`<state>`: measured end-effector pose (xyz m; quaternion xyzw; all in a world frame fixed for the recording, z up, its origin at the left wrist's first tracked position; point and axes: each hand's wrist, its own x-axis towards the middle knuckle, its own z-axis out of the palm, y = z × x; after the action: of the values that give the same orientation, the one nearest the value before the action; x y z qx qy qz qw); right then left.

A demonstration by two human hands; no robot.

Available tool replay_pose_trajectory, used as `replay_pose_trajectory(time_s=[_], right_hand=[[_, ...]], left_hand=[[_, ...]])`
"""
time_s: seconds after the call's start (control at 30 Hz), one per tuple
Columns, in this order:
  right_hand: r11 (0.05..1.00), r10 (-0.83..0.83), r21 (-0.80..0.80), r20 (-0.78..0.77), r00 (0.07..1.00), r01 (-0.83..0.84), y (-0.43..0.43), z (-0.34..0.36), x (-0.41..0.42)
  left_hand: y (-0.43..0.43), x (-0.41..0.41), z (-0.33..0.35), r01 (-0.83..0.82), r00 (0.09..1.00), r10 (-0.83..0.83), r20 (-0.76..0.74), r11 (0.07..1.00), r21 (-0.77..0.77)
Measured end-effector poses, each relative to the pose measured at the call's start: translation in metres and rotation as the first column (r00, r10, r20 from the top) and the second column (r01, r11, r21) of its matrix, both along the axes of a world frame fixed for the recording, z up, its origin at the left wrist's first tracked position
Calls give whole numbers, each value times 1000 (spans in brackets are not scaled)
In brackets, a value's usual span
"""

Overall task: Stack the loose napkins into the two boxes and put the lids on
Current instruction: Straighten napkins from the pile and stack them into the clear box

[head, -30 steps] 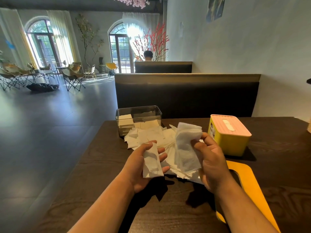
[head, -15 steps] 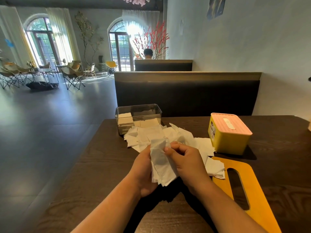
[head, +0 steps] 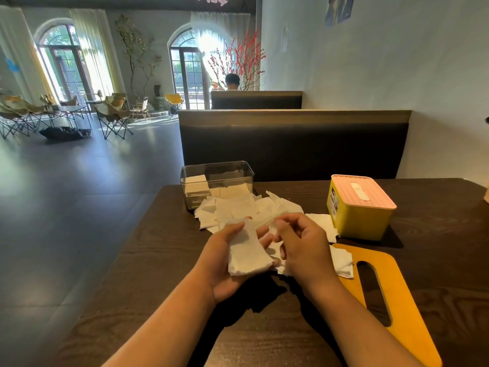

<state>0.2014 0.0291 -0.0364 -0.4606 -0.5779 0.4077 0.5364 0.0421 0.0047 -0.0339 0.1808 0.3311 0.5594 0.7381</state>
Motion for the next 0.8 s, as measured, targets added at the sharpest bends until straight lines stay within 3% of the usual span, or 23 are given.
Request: replay_pose_trajectory(time_s=[0.1, 0.17, 0.27, 0.37, 0.47, 0.8], right_hand=[[987, -126, 112, 140, 982, 111, 7, -2, 15], [984, -162, 123, 338, 927, 128, 14, -6, 24], [990, -137, 97, 636, 760, 98, 17, -9, 30], [997, -76, 67, 796, 600, 38, 12, -8, 30], [998, -39, 62, 856, 515, -26, 10, -9, 25], [986, -109, 152, 896, 430, -68, 16, -2, 12]], left_hand=[[5, -12, 2, -103, 993, 106, 59, 993, -57], [7, -18, 2, -141, 988, 145, 48, 987, -75], [10, -26, -2, -142, 990, 142, -10, 981, -130], [13, -30, -4, -123, 991, 111, -77, 978, -170], [15, -35, -3, -102, 987, 77, -141, 978, -183], [11, -43, 1, -27, 932, -74, -355, 962, -271]])
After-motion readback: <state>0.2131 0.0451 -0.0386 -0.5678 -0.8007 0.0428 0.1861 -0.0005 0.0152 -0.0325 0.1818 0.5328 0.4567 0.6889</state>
